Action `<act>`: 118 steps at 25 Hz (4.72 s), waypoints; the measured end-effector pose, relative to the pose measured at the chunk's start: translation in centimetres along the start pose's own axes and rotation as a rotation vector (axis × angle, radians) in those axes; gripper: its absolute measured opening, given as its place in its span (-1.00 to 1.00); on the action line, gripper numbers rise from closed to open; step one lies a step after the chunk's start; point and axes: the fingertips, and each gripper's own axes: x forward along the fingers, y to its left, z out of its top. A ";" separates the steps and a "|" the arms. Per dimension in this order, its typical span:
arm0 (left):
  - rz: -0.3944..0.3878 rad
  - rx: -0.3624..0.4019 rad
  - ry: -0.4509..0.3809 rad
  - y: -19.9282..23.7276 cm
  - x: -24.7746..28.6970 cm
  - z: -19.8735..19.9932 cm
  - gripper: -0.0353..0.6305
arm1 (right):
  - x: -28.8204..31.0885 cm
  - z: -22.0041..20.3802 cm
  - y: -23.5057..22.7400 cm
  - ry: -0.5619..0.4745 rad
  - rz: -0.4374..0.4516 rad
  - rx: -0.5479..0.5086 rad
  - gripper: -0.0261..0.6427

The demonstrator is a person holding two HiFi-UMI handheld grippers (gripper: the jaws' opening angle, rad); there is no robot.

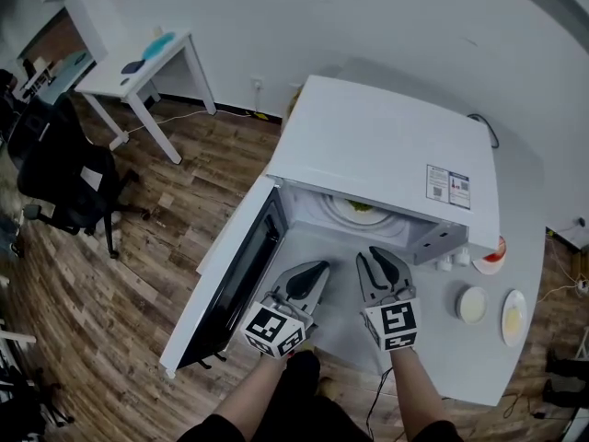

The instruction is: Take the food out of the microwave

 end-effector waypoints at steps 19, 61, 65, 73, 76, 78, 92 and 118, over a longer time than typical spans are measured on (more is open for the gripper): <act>0.077 -0.018 0.023 3.0 1.4 -1.7 -0.86 | 8.6 -2.0 -2.0 0.294 -0.037 -0.578 -0.59; 0.134 -0.122 0.059 4.1 1.5 -2.8 -0.86 | 4.5 -3.1 3.0 0.219 -0.007 -0.712 -0.79; 0.131 -0.125 0.059 4.0 1.6 -2.9 -0.86 | 3.4 -2.5 3.0 0.178 -0.025 -0.624 -0.79; 0.123 -0.111 0.076 3.5 1.9 -3.0 -0.86 | 0.2 -3.1 -0.7 0.140 -0.104 0.143 -0.78; 0.115 -0.106 0.081 3.1 2.1 -3.1 -0.86 | 0.0 -4.1 -1.7 0.145 -0.122 0.319 -0.78; 0.109 -0.099 0.086 2.8 2.1 -3.2 -0.86 | 0.0 -4.6 -2.0 0.137 -0.122 0.443 -0.78; 0.098 -0.081 0.112 1.9 2.3 -3.9 -0.86 | 2.4 -5.2 -4.6 -0.047 -0.097 1.256 -0.58; 0.115 -0.252 0.183 2.2 3.4 -5.9 -0.39 | 1.9 -5.6 -4.9 -0.164 -0.033 1.477 -0.78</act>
